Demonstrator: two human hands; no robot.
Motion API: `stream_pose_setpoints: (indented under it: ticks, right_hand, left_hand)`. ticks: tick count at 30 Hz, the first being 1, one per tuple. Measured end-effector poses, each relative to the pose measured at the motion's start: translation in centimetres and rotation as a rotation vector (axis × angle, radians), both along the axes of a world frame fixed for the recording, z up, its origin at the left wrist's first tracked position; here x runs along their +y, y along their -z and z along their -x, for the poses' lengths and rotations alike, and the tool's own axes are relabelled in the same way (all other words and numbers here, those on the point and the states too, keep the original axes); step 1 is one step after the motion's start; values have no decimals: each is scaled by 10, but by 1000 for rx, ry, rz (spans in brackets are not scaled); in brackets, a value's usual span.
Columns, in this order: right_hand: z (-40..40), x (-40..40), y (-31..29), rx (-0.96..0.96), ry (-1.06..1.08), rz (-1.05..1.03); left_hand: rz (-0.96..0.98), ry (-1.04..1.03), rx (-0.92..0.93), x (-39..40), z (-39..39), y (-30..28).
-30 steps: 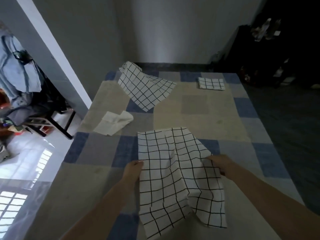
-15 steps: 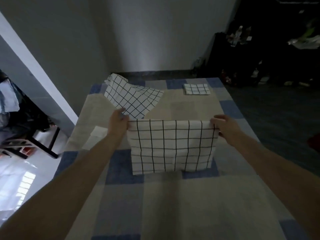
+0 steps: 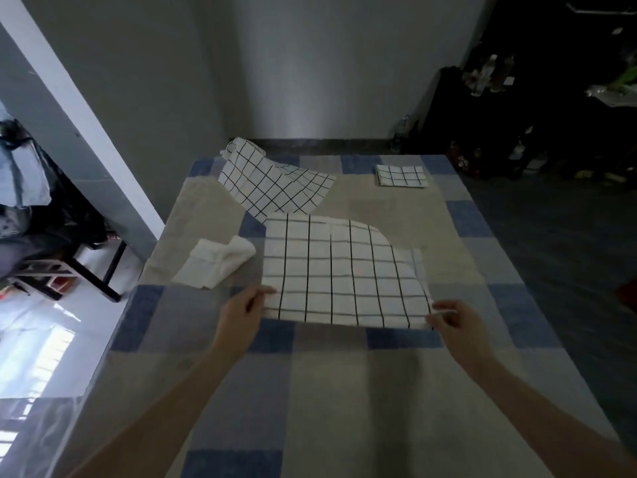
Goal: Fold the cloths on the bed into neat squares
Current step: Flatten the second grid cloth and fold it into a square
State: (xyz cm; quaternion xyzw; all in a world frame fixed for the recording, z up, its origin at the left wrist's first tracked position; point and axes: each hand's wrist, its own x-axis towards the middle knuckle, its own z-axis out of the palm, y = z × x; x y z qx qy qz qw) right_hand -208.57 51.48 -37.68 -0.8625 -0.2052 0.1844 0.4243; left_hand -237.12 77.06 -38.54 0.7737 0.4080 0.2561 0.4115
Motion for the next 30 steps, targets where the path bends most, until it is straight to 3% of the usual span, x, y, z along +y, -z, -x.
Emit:
stream_pose_setpoints:
  ticks: [4,8,13,18,22,25,28,30]
  right_hand:
    - [20,-27,43,81,-9,190]
    - [40,-37,60,61,-18,304]
    - [45,-34,75,-179,-81,380]
    - [38,27,60,-311,-208,248]
    - [16,78,64,-63,-92,325]
    - [4,94,68,110,-127,478]
    - [0,100,70,-7,-207,534]
    - [0,105,65,4,-237,457]
  left_hand:
    - [105,125,261,-28,34,56]
    - [58,165,346,-46,46,69]
    - [-126,86,469,-50,34,75]
    - [-214,196,461,-57,-19,68]
    - [-132,259,504,-61,-60,64]
    - [-94,342,619,-59,-73,76]
    - [-160,416,752,-56,-72,94]
    - [-224,422,766,-54,-68,103]
